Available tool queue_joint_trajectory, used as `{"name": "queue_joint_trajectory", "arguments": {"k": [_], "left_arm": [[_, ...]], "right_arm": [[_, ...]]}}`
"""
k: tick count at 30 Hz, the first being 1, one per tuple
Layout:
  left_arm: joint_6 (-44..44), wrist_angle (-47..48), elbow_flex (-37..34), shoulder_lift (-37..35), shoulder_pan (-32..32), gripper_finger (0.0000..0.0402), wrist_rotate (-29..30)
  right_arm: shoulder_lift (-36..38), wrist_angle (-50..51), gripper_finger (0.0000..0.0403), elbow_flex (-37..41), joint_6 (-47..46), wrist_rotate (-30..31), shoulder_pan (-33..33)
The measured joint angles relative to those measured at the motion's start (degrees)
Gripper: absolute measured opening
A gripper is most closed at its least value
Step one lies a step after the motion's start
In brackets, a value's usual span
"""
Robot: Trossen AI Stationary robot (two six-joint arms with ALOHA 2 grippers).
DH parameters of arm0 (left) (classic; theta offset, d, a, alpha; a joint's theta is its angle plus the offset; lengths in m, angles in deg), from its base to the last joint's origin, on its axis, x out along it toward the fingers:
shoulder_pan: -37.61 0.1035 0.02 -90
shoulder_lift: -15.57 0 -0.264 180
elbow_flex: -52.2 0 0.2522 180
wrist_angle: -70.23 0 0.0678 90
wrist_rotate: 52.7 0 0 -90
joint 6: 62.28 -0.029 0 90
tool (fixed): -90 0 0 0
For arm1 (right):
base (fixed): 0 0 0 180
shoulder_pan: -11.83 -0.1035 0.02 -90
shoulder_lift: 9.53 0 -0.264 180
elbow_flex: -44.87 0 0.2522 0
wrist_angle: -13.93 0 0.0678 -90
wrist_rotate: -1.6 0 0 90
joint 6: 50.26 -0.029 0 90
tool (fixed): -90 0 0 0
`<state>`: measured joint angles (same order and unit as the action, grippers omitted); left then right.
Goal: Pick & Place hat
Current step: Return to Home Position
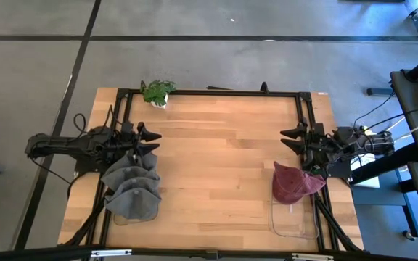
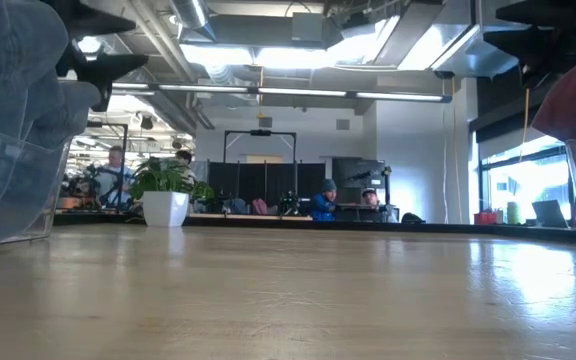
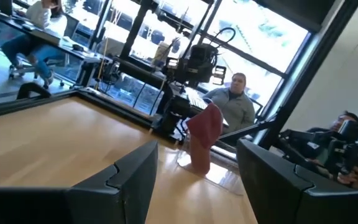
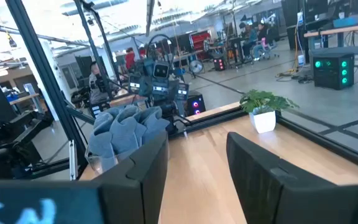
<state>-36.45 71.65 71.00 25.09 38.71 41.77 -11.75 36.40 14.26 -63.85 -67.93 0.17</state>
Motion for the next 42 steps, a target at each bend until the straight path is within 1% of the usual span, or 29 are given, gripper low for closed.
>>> {"name": "queue_joint_trajectory", "arguments": {"k": [3, 8, 12, 16, 20, 24, 32, 36, 42], "left_arm": [[0.56, 0.1, -1.88, -1.53, 0.82, 0.0214, -0.07], [1.54, -1.4, -4.6, -3.33, 2.11, 0.0213, -1.24], [1.69, 0.45, -4.57, -4.02, 3.21, 0.0215, -1.57], [0.59, 0.55, -4.57, -4.18, 4.62, 0.0214, -0.62], [0.52, 0.54, -4.57, -4.18, 5.91, 0.0213, -0.13], [0.5, 0.52, -4.57, -4.18, 6.19, 0.0215, -0.07], [-0.63, 0.54, -4.57, -4.13, 6.19, 0.0212, 1.9], [-1.51, 0.55, -4.57, -4.13, 6.19, 0.0216, 1.91], [-1.53, 0.55, -4.57, -4.13, 6.19, 0.0216, 1.9]], "right_arm": [[1.95, 0.03, 0.0165, 0.9, 0.04, 0.73, 0.0], [2.1, 0.13, 0.0165, 1.31, -0.92, 1.03, 0.0], [2.13, 0.24, 0.0165, 1.28, -0.81, 1.03, 0.0], [2.13, 0.72, 0.0165, 1.5, 0.22, 1.03, 0.0], [2.13, 0.69, 0.0165, 3.14, 0.54, 3.67, 0.0], [2.13, 0.19, 0.0165, 4.83, 0.62, 3.92, 0.0], [2.15, -6.57, 0.0165, 9.71, 3.14, 3.98, 0.0], [2.13, -9.33, 0.0165, 11.83, 3.69, 5.43, 0.0], [2.15, -12.48, 0.0165, 13.64, 5.06, 5.6, 0.04]]}}
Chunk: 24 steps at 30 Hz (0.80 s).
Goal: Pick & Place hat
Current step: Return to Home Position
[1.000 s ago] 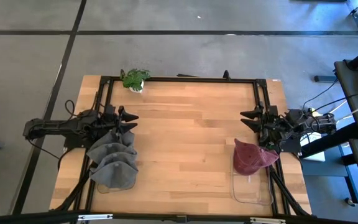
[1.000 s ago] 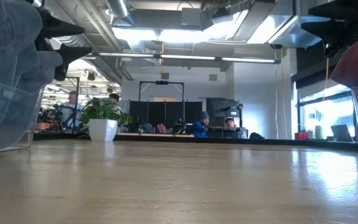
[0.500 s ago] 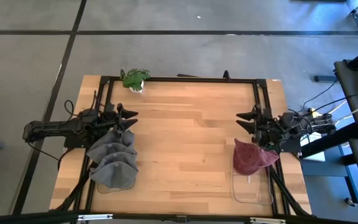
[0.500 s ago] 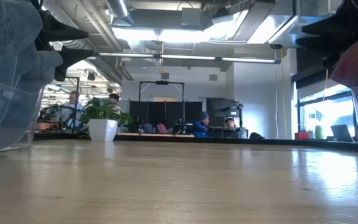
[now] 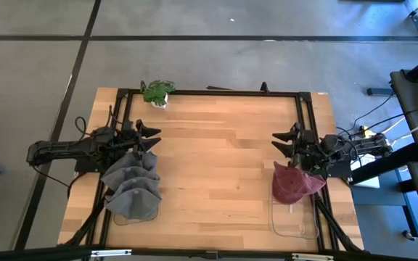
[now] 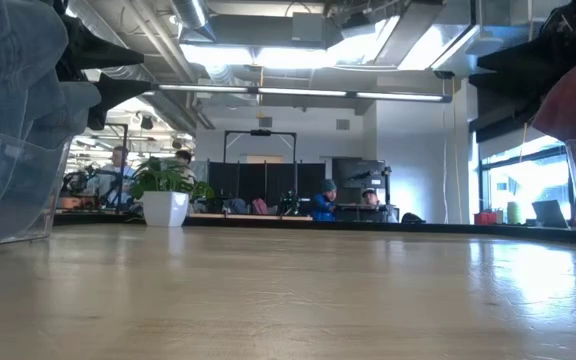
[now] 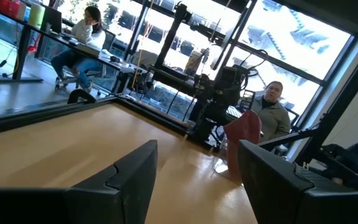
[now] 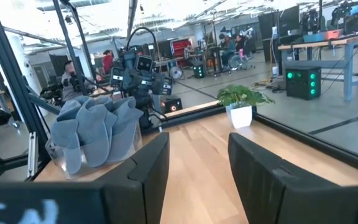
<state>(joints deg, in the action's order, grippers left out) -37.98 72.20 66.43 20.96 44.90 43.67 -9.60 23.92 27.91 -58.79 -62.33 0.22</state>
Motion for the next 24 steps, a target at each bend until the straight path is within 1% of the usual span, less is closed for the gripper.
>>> {"name": "queue_joint_trajectory", "arguments": {"k": [6, 12, 20, 24], "left_arm": [[0.0, 0.02, 0.0, 0.0, 0.0, 0.0215, 0.0], [0.0, 0.02, 0.0, 0.0, 0.0, 0.0216, 0.0], [-0.02, 0.15, 0.0, 0.0, 0.0, 0.0216, -0.02], [-0.56, 3.01, 0.0, 0.0, 0.0, 0.0214, 0.0]], "right_arm": [[0.0, -4.27, 0.0165, 2.84, 0.19, -0.08, 0.02], [0.0, -3.7, 0.0165, 2.84, 1.5, -0.13, 0.09], [-0.02, -0.64, 0.0165, 2.84, 0.82, -0.13, 0.11], [-0.02, -0.65, 0.0165, 2.84, 2.99, -0.12, 0.09]]}}
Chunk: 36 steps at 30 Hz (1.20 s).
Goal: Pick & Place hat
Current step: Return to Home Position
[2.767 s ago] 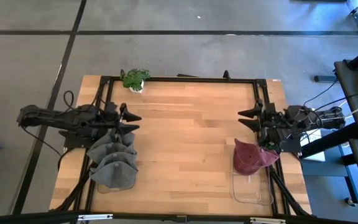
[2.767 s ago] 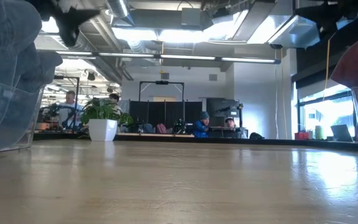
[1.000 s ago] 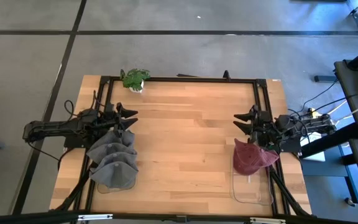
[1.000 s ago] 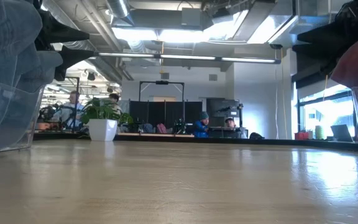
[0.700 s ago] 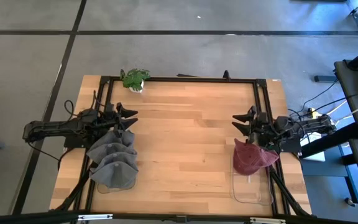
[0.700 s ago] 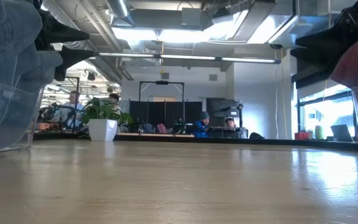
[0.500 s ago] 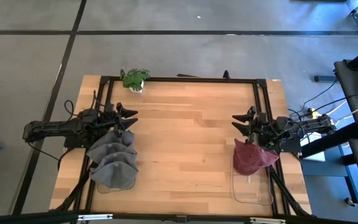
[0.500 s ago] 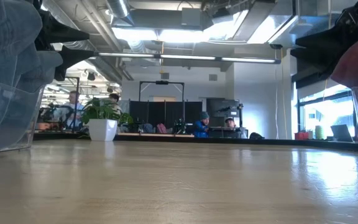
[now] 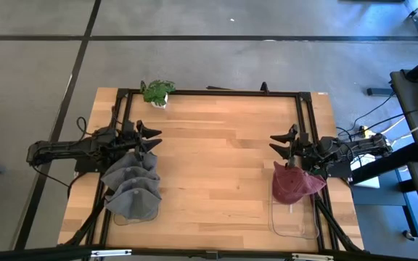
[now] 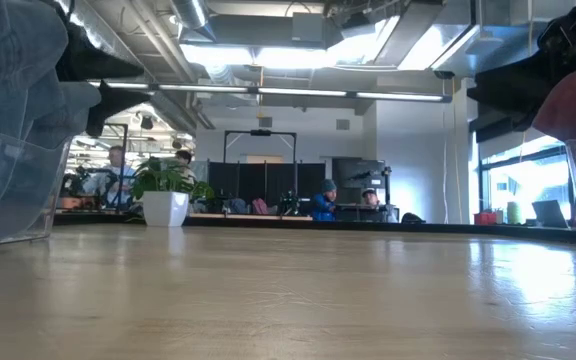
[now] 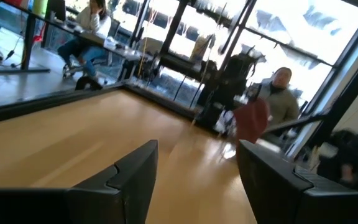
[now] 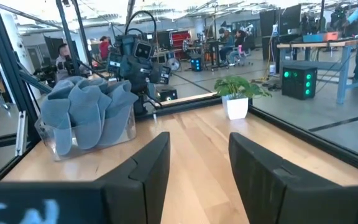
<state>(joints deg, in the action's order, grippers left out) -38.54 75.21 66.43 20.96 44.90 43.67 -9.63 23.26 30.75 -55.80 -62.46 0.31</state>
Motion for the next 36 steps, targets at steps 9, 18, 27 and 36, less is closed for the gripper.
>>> {"name": "queue_joint_trajectory", "arguments": {"k": [9, 18, 27, 36], "left_arm": [[-4.41, 5.63, 0.0, 0.02, 0.0, 0.0212, 2.81], [-4.43, 5.63, 0.0, 0.02, 0.0, 0.0215, 3.1], [-4.43, 5.62, 0.0, 0.02, 0.0, 0.0212, 3.02], [-4.42, 5.62, 0.0, 0.02, 0.0, 0.0215, 2.99]], "right_arm": [[-0.01, -0.01, 0.0165, -0.02, -0.13, -0.01, 0.02], [-0.02, -0.02, 0.0165, -0.02, 1.42, -0.02, 0.02], [-0.02, -0.04, 0.0165, -0.02, 1.5, -0.01, 0.0], [-0.02, -0.04, 0.0165, -0.02, 1.52, -0.02, 0.02]]}}
